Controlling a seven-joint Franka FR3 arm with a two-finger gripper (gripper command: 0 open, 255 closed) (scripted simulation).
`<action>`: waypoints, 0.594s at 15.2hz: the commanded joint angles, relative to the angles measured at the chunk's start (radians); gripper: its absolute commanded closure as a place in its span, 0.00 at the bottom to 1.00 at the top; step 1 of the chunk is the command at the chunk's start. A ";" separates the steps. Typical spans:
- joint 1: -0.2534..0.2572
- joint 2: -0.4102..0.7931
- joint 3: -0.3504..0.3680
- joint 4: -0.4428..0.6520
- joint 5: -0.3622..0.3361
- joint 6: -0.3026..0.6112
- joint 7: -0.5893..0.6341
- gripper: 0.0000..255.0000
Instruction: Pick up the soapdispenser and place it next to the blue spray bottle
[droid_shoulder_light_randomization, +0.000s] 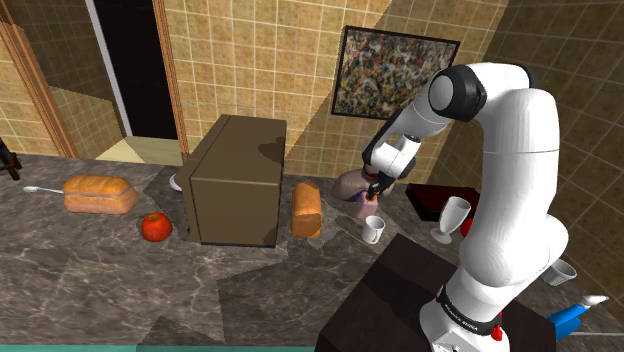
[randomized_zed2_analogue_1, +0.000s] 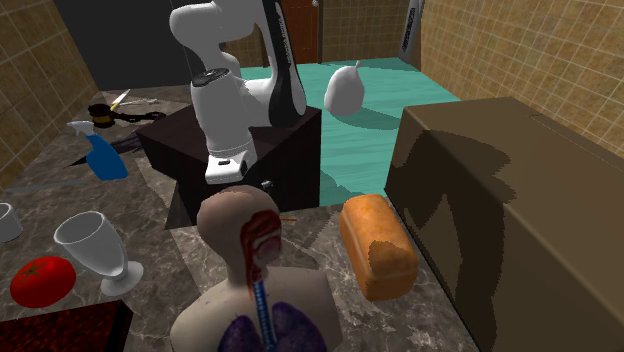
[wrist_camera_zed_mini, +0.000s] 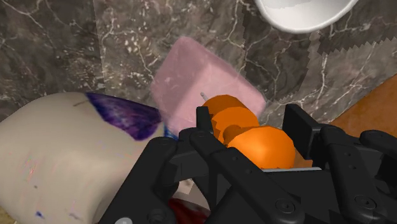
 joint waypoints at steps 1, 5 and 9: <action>0.000 0.000 0.000 0.000 0.000 0.000 0.000 1.00; 0.000 0.000 0.000 0.000 0.000 0.000 0.000 1.00; 0.036 -0.039 -0.044 -0.015 -0.046 -0.027 0.042 1.00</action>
